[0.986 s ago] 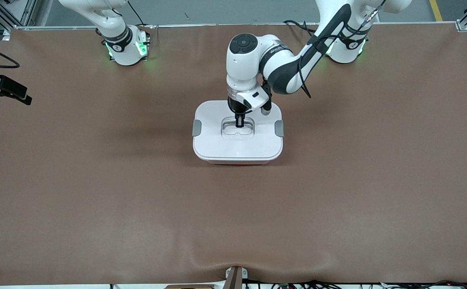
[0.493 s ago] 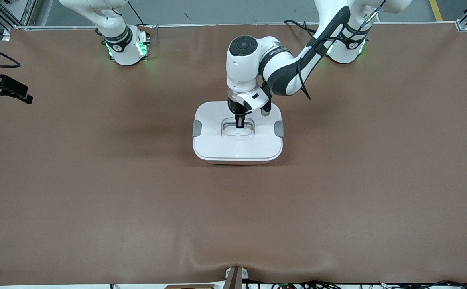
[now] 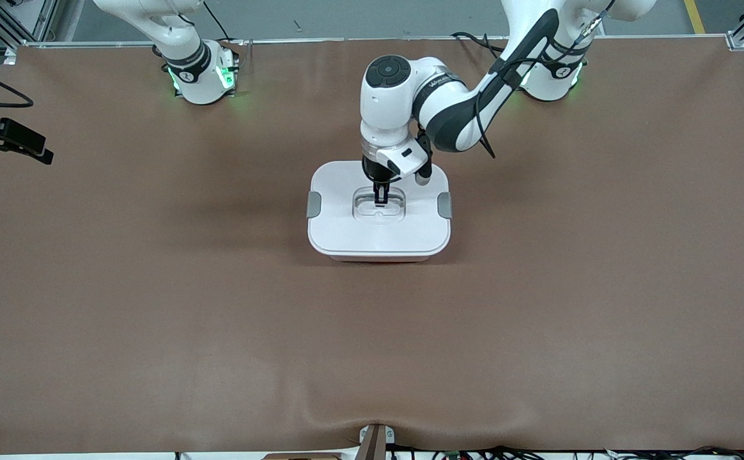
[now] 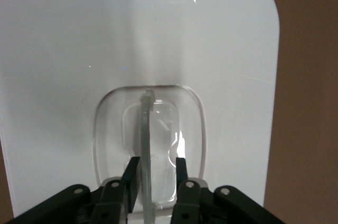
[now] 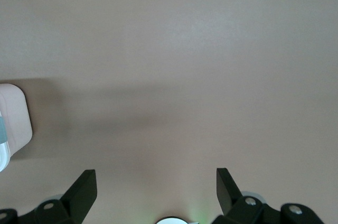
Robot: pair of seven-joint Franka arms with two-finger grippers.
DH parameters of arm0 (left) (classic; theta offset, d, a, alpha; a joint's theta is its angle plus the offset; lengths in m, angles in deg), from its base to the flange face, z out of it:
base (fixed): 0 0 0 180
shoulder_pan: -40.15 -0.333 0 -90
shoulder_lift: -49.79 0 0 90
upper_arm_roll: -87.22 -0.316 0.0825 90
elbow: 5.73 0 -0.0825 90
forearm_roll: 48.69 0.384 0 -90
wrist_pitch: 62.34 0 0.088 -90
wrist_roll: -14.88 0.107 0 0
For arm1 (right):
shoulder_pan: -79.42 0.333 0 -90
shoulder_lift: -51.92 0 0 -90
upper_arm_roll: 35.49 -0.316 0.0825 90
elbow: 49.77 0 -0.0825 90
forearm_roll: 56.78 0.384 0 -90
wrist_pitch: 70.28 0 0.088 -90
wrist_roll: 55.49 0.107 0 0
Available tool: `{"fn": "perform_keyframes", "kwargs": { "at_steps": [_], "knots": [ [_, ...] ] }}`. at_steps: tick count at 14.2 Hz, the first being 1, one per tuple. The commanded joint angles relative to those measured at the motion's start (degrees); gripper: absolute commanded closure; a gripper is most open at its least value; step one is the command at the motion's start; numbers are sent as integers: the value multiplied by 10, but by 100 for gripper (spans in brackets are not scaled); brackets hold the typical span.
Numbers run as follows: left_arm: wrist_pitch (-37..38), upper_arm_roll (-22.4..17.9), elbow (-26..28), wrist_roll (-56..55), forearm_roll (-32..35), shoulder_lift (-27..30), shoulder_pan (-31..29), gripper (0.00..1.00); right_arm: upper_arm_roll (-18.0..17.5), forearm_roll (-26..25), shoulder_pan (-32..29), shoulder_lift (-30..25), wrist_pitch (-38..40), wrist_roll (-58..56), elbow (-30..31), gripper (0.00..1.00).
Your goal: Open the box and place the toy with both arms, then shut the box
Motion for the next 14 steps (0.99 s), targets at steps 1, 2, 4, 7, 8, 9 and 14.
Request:
{"fn": "perform_keyframes", "kwargs": {
  "at_steps": [1,2,4,7,8,9,14],
  "knots": [
    [65,3,-29,15,1,26,-4,0,-6,3,-7,-2,5,8,-1,0],
    [93,3,-44,35,-5,28,-5,0,-6,3,-7,-2,5,8,-1,0],
    [128,0,-70,96,-37,28,-10,0,-6,4,-7,-2,5,8,-1,0],
    [168,2,-102,176,-48,30,-53,0,-6,3,-7,-2,5,8,-1,0],
    [183,2,-117,210,-53,29,-69,0,-6,3,-7,-2,5,8,-1,0],
    [197,3,-130,246,-60,30,-81,0,-6,3,-7,-2,4,8,-1,0],
    [248,4,-178,433,-92,39,-165,0,-6,4,-7,-3,5,9,-2,0]
  ]
}}
